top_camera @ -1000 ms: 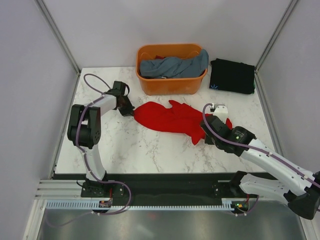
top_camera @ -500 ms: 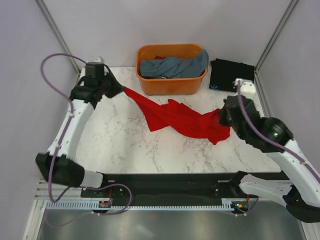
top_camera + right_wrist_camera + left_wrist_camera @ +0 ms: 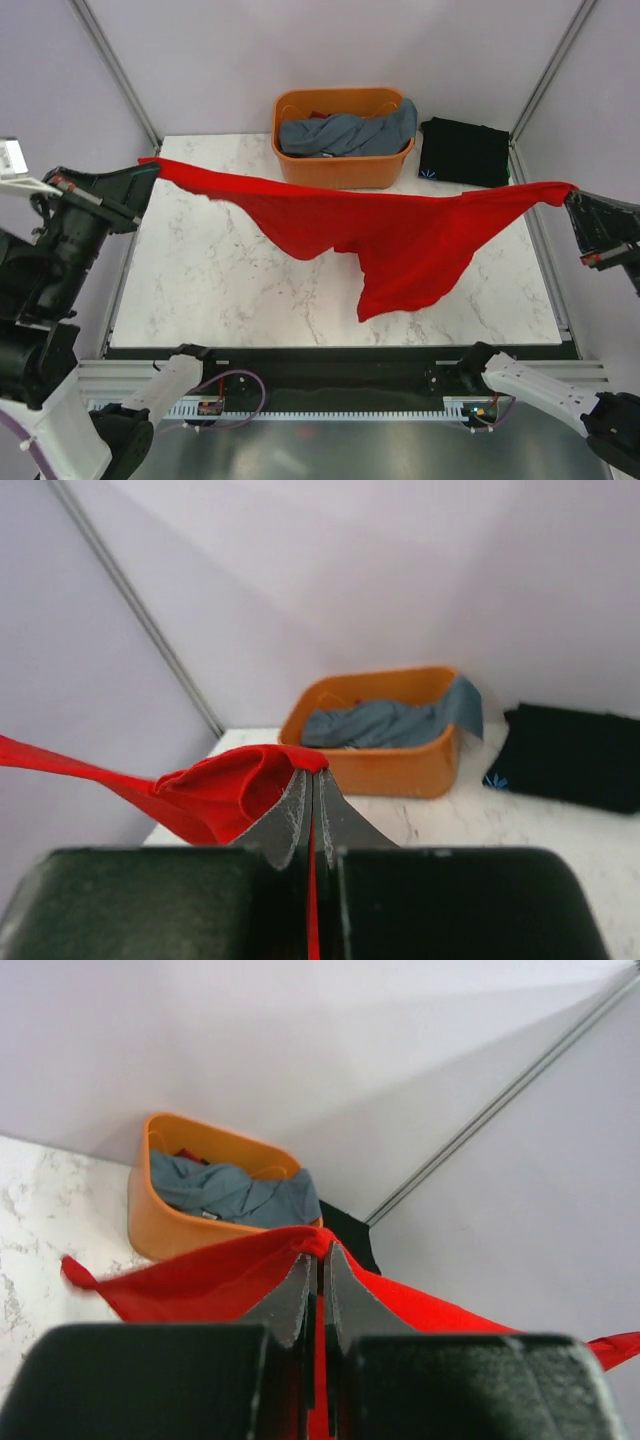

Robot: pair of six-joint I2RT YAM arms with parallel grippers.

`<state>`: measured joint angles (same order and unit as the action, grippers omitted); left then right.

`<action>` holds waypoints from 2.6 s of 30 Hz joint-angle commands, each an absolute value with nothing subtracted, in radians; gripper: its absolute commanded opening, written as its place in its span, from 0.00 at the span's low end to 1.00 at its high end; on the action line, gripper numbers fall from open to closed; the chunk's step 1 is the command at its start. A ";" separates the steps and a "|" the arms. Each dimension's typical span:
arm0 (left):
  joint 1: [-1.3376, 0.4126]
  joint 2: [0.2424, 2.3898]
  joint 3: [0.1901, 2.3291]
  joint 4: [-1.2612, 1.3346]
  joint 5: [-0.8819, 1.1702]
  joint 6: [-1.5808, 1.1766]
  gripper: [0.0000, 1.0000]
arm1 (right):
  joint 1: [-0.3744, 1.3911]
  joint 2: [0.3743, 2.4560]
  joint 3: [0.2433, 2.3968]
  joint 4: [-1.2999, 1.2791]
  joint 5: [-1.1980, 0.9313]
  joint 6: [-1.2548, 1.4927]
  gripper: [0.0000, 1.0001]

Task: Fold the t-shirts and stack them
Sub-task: Flatten the tshirt out

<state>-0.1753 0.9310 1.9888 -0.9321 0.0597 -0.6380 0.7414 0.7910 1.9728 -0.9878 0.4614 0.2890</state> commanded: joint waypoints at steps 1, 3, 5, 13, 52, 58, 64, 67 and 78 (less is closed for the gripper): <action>-0.173 0.896 2.045 -0.959 0.077 -0.575 0.02 | 0.735 0.776 2.043 -0.905 0.329 0.172 0.00; -0.173 0.850 2.071 -0.930 0.095 -0.560 0.02 | 0.729 0.766 2.078 -0.881 0.209 0.141 0.00; -0.173 0.822 2.098 -0.891 0.127 -0.546 0.02 | 0.707 0.759 2.123 -0.858 0.111 0.124 0.00; -0.173 0.778 2.282 -0.854 0.198 -0.535 0.02 | 0.595 0.747 2.308 -0.769 -0.135 0.115 0.00; 0.103 1.481 1.209 -0.658 0.043 -0.549 0.86 | 0.302 1.484 1.187 -0.457 0.002 0.383 0.96; 0.086 1.394 1.036 -0.548 0.189 -0.548 0.85 | 0.301 1.521 1.019 -0.348 -0.201 0.505 0.95; -0.041 1.521 1.038 -0.509 0.186 -0.555 0.83 | 0.298 1.728 1.094 -0.325 -0.207 0.500 0.94; -0.060 1.635 1.061 -0.489 0.195 -0.569 0.82 | 0.270 1.847 1.173 -0.368 -0.167 0.479 0.94; -0.058 1.979 1.300 -0.485 0.215 -0.572 0.81 | 0.164 2.154 1.570 -0.455 -0.086 0.381 0.93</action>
